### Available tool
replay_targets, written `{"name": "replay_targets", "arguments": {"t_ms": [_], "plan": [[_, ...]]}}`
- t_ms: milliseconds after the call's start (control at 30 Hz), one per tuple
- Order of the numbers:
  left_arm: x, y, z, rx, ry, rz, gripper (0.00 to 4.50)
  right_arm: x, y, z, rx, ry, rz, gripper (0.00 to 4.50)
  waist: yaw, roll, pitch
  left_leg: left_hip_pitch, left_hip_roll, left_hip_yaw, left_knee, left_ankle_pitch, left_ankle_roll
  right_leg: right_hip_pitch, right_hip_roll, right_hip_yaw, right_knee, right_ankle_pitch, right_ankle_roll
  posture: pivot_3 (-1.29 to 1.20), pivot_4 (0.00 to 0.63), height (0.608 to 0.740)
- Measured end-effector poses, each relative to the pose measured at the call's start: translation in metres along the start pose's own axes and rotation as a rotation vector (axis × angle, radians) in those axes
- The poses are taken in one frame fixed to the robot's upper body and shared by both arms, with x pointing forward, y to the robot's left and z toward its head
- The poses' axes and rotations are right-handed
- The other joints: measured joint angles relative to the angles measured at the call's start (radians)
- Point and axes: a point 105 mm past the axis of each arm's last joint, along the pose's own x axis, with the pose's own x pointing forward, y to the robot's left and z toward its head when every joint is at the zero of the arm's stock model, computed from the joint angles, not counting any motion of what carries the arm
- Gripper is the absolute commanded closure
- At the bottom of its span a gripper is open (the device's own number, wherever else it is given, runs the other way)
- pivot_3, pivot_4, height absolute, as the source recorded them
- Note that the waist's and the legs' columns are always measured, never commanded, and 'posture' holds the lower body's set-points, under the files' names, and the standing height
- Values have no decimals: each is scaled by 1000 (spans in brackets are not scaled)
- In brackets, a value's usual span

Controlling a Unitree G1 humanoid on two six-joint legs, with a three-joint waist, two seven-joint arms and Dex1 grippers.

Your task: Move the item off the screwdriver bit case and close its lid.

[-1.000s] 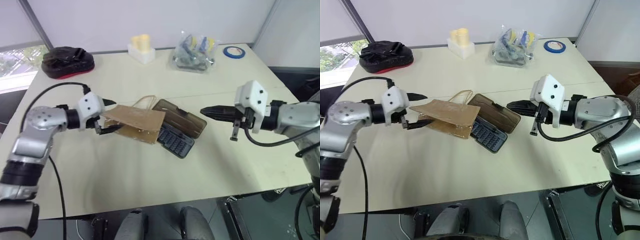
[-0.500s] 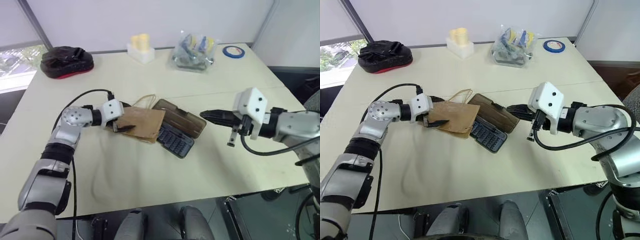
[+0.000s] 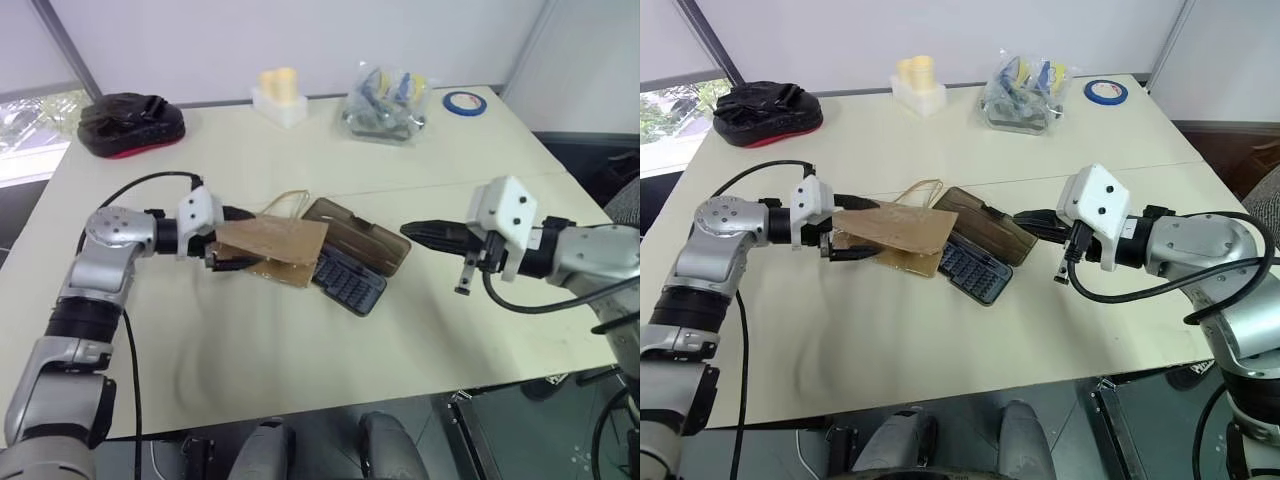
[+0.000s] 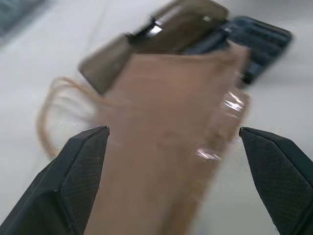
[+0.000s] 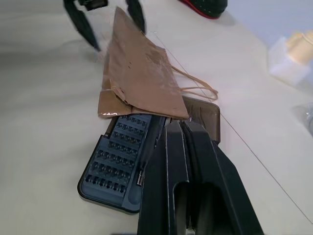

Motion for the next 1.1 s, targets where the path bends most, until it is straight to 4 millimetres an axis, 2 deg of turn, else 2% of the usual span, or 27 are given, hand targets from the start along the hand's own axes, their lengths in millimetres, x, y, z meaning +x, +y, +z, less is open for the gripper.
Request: {"name": "replay_targets", "arguments": {"t_ms": [200,367,567,600,667,900,933,1100], "plan": [[0,6,-17,68,89,51,54,1,-1,2,-12,-7,-1,4500,0,0,0,0,0,0,0,0,0,0,0,0,0,0,0,0,150,740],[11,13,-26,138,138,105,54,2,-1,2,-12,-7,-1,4500,0,0,0,0,0,0,0,0,0,0,0,0,0,0,0,0,150,740],[25,12,-34,155,134,123,54,1,-3,2,-20,-6,-14,4500,-1,0,0,0,0,0,0,0,0,0,0,0,0,0,0,0,150,740],[25,12,-35,155,135,127,439,1,-3,2,-21,-6,-17,4500,-1,0,0,0,0,0,0,0,0,0,0,0,0,0,0,0,150,740],[27,12,-36,149,132,131,842,1,-4,2,-21,-6,-22,4500,-1,0,0,0,0,0,0,0,0,0,0,0,0,0,0,0,150,740],[29,14,-40,122,126,168,4343,2,-4,3,-26,-8,-29,4500,-1,0,0,0,0,0,0,0,0,0,0,0,0,0,0,0,150,740],[29,15,-41,113,127,176,4466,2,-4,3,-27,-8,-30,4500,-2,0,0,0,0,0,0,0,0,0,0,0,0,0,0,0,150,740],[28,15,-51,63,147,227,4466,3,-2,2,-23,-6,-22,4500,-2,0,0,0,0,0,0,0,0,0,0,0,1,0,0,0,150,740]]}}
